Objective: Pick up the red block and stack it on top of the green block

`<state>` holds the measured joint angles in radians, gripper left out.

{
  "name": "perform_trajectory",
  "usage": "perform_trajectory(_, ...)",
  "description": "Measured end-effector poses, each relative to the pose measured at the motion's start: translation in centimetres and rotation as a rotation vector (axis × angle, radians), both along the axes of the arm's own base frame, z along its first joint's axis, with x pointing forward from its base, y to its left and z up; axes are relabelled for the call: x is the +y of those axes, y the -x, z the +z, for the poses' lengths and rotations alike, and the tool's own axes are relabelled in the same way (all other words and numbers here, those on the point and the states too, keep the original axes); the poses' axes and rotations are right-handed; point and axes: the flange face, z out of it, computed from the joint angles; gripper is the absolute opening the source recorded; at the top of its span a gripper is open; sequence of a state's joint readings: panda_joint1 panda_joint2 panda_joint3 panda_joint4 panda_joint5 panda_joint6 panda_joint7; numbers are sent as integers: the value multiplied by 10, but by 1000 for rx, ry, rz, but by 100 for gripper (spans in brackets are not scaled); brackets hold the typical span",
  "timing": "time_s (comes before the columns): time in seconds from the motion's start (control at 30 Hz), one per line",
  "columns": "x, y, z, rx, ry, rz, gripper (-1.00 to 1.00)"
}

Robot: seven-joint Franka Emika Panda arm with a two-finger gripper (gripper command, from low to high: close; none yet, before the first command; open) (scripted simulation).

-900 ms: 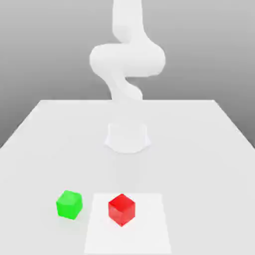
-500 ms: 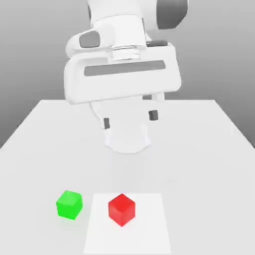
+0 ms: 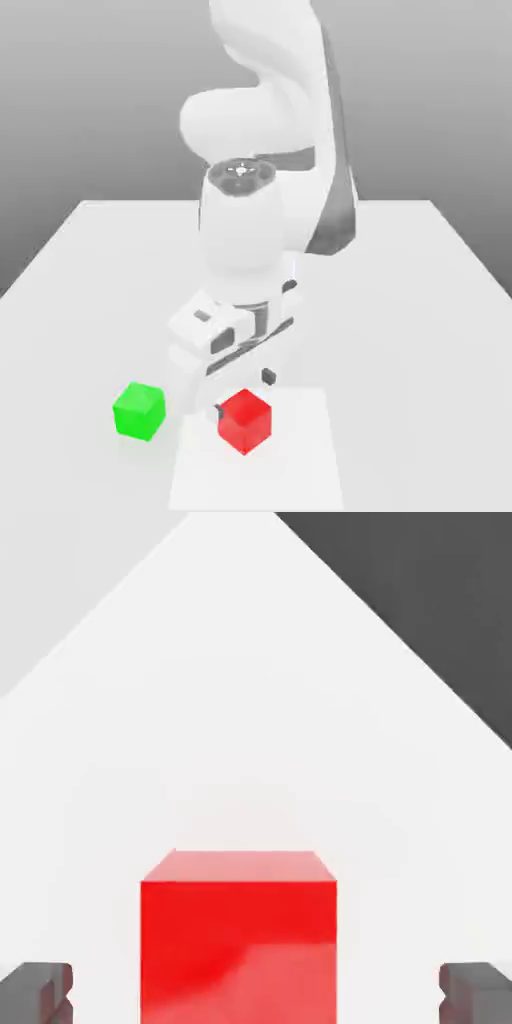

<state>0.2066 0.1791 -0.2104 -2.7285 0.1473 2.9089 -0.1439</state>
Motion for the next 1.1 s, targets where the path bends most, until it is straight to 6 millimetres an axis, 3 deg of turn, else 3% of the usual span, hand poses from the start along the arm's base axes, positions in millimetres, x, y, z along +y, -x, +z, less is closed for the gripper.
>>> perform_trajectory(0.1,0,3,-22,5,-2,-3,0)
perform_trajectory(0.13,0,4,-26,6,-2,-3,-100)
perform_trajectory(0.37,0,4,-25,8,-3,-3,-100)
perform_trajectory(0.7,-1,4,36,7,-3,-5,-100)
perform_trajectory(0.9,-69,11,63,0,-1,-9,-100)
perform_trajectory(1.1,-131,32,76,6,-3,20,-100)
